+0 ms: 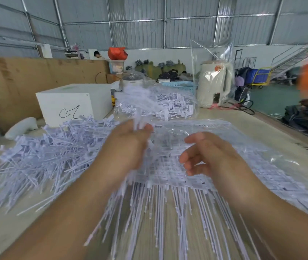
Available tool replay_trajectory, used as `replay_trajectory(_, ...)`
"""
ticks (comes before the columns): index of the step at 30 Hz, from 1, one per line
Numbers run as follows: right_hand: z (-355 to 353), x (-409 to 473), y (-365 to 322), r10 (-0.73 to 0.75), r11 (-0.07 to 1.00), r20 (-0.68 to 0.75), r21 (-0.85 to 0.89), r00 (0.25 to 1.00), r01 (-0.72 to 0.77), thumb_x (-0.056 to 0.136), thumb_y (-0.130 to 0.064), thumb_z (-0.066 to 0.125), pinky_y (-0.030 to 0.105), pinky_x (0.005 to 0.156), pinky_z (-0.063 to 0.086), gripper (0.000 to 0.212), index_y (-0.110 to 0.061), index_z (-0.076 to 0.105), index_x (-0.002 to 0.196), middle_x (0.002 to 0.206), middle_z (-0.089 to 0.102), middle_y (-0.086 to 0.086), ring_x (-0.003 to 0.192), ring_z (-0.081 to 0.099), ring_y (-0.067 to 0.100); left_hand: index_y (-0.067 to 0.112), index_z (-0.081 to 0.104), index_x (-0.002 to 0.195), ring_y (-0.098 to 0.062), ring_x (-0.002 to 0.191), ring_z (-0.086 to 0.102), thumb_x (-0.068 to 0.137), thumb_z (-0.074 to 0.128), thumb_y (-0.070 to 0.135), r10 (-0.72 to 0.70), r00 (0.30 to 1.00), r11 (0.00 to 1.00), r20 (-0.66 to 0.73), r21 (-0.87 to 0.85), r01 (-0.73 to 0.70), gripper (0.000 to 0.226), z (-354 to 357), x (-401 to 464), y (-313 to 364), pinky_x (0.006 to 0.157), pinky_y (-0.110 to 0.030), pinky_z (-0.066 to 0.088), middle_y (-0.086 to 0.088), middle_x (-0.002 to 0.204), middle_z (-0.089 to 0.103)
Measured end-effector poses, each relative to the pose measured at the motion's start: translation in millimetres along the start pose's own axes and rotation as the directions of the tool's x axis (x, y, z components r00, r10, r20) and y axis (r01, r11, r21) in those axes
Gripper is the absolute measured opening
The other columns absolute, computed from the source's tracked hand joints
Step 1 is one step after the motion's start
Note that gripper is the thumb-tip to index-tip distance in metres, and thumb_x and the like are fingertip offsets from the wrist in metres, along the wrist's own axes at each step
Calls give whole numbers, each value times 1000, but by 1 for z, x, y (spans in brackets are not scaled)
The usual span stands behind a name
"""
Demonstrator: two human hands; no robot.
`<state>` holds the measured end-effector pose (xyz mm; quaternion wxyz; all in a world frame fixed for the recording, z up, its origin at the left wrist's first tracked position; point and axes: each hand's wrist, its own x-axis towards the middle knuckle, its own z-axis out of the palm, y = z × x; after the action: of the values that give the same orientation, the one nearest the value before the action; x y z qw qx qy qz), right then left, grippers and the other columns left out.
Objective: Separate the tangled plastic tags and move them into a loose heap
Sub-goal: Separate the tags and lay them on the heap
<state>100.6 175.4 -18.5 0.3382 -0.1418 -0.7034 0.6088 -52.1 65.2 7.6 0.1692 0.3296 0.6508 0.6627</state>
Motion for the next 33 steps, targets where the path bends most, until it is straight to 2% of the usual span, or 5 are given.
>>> replay_trajectory(4,4,-8,5,-39,918,227,-376,973,125,91,-55,51,27,65,43,50,-6,61,85,80,60,16,65,52,22,19,51,80,-10,35,28,94,58,18,2,984,989,-178,-144,-28,16,-30,19,7,39,-15,23,5,49,35)
replay_trajectory(8,5,-7,8,11,810,293,-563,956,163,93,-41,58,15,52,37,25,-21,64,80,66,58,-5,51,44,2,18,45,72,-22,63,47,92,57,36,119,972,784,-204,620,34,30,-44,26,-16,56,-31,32,0,69,47)
replay_trajectory(11,1,-4,8,-10,763,277,-619,961,186,93,-32,61,14,55,39,17,-25,64,77,67,60,-12,54,49,0,13,52,99,-30,86,57,91,55,44,96,979,541,-180,835,101,32,-43,25,-25,68,-34,41,-4,93,57)
replay_trajectory(19,-4,-1,18,148,488,380,-831,913,267,98,-37,52,31,84,43,23,-19,62,108,97,48,-11,90,46,4,21,24,148,-35,130,32,91,46,56,233,971,259,-48,966,-15,71,-25,18,-36,103,-47,32,-10,144,35)
replay_trajectory(33,-2,0,21,189,455,331,-864,925,216,97,-36,48,34,97,38,27,-42,57,122,97,41,-18,107,42,11,29,1,154,-35,147,-1,99,40,37,224,974,104,-27,995,3,68,-19,29,-57,118,-56,1,-7,162,-2)
